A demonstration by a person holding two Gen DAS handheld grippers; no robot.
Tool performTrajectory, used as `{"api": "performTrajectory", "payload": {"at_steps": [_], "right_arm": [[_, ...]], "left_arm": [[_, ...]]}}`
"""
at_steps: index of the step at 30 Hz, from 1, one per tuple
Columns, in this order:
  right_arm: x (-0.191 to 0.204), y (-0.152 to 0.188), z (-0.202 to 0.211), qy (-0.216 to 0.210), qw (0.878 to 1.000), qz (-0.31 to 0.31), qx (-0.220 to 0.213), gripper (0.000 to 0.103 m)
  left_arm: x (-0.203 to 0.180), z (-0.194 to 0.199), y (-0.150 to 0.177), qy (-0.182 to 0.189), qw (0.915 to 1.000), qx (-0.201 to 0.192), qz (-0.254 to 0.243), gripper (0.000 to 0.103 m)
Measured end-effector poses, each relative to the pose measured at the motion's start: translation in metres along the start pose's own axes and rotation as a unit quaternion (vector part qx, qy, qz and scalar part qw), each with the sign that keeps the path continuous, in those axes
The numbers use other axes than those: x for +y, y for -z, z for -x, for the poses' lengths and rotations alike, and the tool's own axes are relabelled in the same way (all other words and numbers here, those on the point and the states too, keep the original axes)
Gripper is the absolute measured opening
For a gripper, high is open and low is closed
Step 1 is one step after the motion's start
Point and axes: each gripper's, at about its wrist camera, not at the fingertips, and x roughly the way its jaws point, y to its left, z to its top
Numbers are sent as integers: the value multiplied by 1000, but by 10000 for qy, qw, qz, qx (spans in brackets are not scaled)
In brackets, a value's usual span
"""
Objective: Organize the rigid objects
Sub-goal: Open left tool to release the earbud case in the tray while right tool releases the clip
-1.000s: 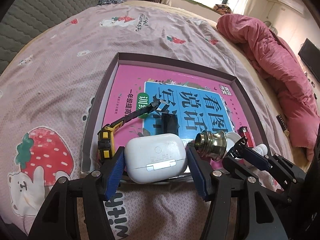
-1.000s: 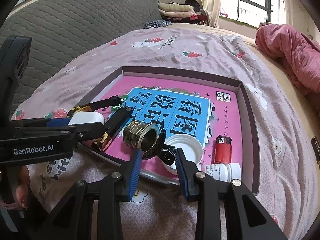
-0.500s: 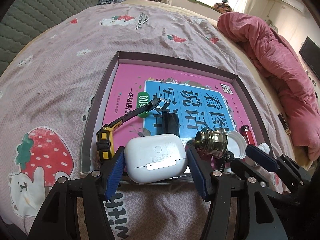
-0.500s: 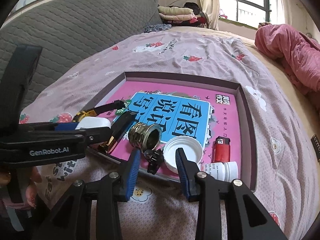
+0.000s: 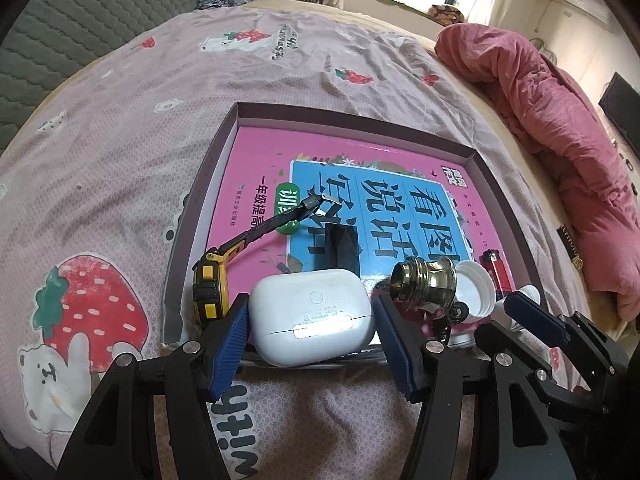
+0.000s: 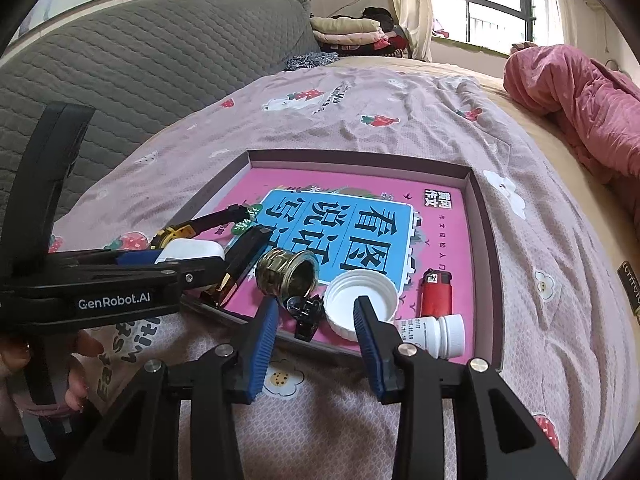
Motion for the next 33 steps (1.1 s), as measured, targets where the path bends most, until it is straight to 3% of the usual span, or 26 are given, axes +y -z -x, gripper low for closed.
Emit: {"api": "performTrajectory", "payload": {"at_steps": [2, 9, 11, 24, 28, 33], "right_arm": [[0, 0, 2, -9, 10000, -27, -27, 46], [-2, 0, 11, -15, 9998, -137, -111, 48], [0, 0, 14, -14, 9998, -146, -139, 54], [2, 4, 37, 220, 9989, -238, -339, 56], [6, 7, 46, 267, 9986, -235, -393, 63], [8, 14, 57, 278, 9982, -354, -402, 64]], "left_arm": [[-1, 1, 0, -2, 10000, -26, -22, 64], [-3, 12, 0, 28, 9998, -202, -89, 70], [-5, 16, 1, 33, 9997, -219, -144, 71], [-11, 48, 11, 9, 9986, -412, -320, 71], [-13, 62, 18, 38, 9981, -491, -366, 74], [-19, 81, 35, 36, 9969, -651, -429, 77]]}}
